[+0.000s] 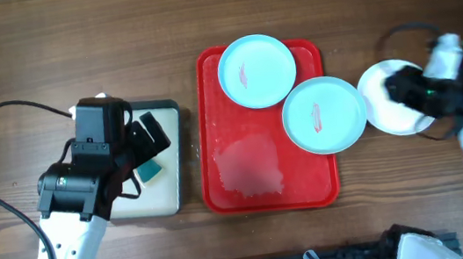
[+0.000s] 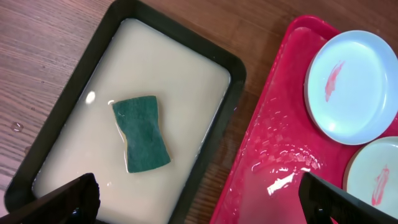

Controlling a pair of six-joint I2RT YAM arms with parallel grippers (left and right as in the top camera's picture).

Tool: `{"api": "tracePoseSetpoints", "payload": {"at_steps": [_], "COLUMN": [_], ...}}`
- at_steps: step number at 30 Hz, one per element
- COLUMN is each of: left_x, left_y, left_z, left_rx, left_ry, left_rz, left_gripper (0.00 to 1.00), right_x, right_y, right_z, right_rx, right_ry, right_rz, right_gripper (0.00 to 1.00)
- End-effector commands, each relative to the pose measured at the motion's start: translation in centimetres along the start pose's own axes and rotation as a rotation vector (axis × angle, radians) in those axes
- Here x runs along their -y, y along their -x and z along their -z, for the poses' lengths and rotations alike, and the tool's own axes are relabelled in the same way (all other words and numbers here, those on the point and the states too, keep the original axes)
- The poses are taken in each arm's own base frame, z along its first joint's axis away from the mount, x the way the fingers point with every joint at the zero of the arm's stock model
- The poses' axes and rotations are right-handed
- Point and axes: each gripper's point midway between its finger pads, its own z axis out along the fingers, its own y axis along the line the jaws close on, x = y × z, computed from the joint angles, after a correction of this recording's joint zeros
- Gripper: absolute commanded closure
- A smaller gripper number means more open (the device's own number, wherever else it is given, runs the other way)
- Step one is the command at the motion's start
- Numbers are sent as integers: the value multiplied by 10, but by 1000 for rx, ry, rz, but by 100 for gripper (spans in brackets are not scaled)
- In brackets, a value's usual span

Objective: Clean dirty plates on tray and stack at the side
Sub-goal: 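Carry the white plate right of the red tray and set it down, then drag the light-blue plate to the tray center with the right gripper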

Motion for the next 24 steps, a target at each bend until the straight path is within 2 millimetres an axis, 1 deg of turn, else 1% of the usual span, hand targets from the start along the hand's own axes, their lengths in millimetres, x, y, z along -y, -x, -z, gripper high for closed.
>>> {"api": "tracePoseSetpoints", "payload": {"at_steps": [1,2,3,4,5,6,7,8,9,10,11,13,14,16,17,18,19,20,21,22,24], "left_x": [4,4,4,4,4,4,4,4,4,4,4,4,4,4,4,4,4,4,4,4,4], "left_y": [5,5,5,5,5,5,5,5,5,5,5,5,5,5,5,5,5,5,5,5,5], "left_z": [5,5,5,5,5,5,5,5,5,5,5,5,5,5,5,5,5,5,5,5,5], "left_rx": [14,14,14,14,14,14,14,14,14,14,14,14,14,14,14,14,14,14,14,14,14], "left_ry": [-21,-21,-21,-21,-21,-21,-21,-21,-21,-21,-21,-21,-21,-21,-21,-21,-21,-21,-21,-21,-21], "left_rz": [-2,-2,-2,-2,-2,-2,-2,-2,-2,-2,-2,-2,-2,-2,-2,-2,-2,-2,-2,-2,-2], "left_gripper": [0,0,0,0,0,0,0,0,0,0,0,0,0,0,0,0,0,0,0,0,0], "right_x": [3,0,2,14,20,24,26,25,24,24,24,20,14,-9,-17,-25,-37,-45,-56,-62,-70], "right_y": [-16,-20,-24,-27,-31,-38,-43,-47,-50,-52,-55,-61,-61,-66,-69,-74,-83,-92,-106,-119,-146], "right_z": [-35,-49,-66,-80,-91,-101,-106,-108,-107,-104,-99,-79,-68,-47,-38,-31,-28,-30,-36,-43,-64], "right_rx": [-56,-80,-112,-135,-164,-200,-221,-236,-252,-258,-268,-279,-275,-273,-275,-279,-302,-322,-348,-366,-389], "right_ry": [-154,-148,-163,-210,-228,-234,-232,-223,-213,-219,-224,-228,-212,-104,-72,-50,-20,-10,8,18,30], "right_rz": [120,143,152,151,147,140,135,131,125,106,87,52,38,31,34,49,90,122,174,200,202], "right_gripper": [45,45,45,45,48,59,66,75,87,95,95,96,96,96,96,96,96,96,96,96,96]}}
